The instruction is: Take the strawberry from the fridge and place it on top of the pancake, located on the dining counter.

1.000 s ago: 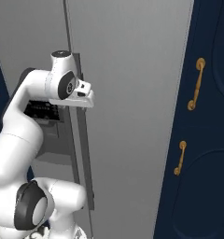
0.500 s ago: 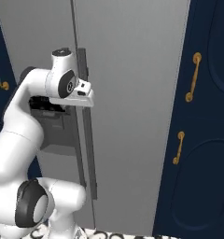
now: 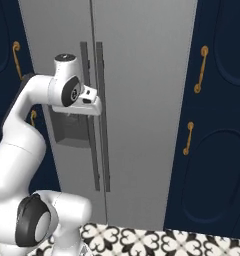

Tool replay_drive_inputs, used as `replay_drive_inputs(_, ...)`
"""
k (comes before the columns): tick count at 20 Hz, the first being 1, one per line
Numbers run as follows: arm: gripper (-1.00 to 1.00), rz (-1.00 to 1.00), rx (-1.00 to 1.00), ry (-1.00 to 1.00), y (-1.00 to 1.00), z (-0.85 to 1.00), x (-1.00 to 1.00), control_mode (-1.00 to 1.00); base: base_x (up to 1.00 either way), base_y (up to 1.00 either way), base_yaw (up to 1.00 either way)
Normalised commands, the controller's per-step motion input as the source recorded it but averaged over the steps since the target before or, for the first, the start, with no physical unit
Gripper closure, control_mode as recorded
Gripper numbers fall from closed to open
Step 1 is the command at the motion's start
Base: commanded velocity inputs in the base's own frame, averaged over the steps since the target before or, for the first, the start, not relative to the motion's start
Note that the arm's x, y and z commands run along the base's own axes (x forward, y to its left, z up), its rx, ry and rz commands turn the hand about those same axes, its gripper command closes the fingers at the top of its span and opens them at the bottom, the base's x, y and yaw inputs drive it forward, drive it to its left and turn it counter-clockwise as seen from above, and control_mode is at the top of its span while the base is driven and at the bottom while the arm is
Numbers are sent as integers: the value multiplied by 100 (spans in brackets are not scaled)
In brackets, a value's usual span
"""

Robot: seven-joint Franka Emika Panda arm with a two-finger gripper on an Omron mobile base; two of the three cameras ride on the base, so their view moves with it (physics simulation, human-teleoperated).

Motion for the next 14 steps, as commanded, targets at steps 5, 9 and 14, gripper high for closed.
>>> replay_drive_inputs(5, -100, 0, 0, 0, 0, 0, 0, 100, -15, 6, 0)
replay_drive_inputs(9, -100, 0, 0, -8, 0, -4, 27, -100, 0, 0, 0)
replay_drive_inputs(14, -100, 2, 0, -19, 0, -10, 95, -100, 0, 0, 0)
